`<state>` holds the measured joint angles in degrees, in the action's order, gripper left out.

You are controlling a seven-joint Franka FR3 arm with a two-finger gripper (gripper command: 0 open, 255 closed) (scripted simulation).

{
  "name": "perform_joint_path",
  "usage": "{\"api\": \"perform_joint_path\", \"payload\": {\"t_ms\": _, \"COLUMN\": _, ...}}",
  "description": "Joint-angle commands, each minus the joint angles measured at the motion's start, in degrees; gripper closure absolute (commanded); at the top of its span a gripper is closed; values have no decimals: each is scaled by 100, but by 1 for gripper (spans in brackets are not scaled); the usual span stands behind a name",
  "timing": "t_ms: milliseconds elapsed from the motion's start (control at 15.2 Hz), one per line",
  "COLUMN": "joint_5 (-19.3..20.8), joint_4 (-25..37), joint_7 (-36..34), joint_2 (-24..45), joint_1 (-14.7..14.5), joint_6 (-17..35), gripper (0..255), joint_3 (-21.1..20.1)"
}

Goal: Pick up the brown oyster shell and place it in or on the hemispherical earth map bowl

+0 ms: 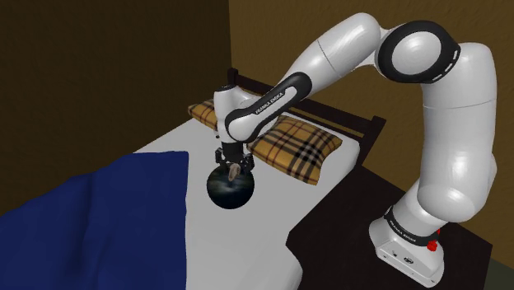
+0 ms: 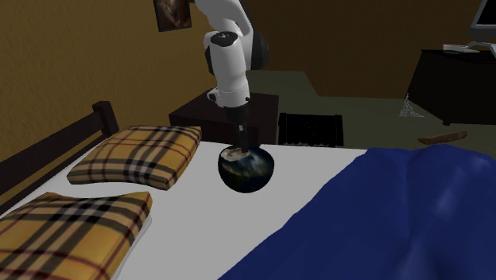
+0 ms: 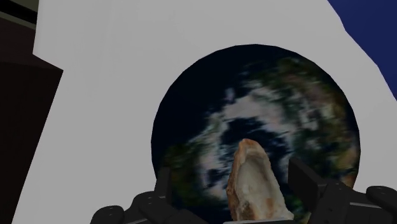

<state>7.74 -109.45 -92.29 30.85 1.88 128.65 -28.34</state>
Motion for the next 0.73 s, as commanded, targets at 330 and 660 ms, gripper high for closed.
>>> {"api": "perform_joint_path", "payload": {"t_ms": 330, "joint_5": -171, "joint_4": 225, "joint_7": 107, "joint_2": -329, "joint_1": 114, "joint_6": -533, "gripper": 0, "joint_3": -112}}
{"api": "perform_joint_path", "payload": {"t_ms": 660, "joint_5": -171, "joint_4": 225, "joint_7": 107, "joint_2": -329, "joint_1": 114, "joint_6": -533, "gripper": 0, "joint_3": -112}}
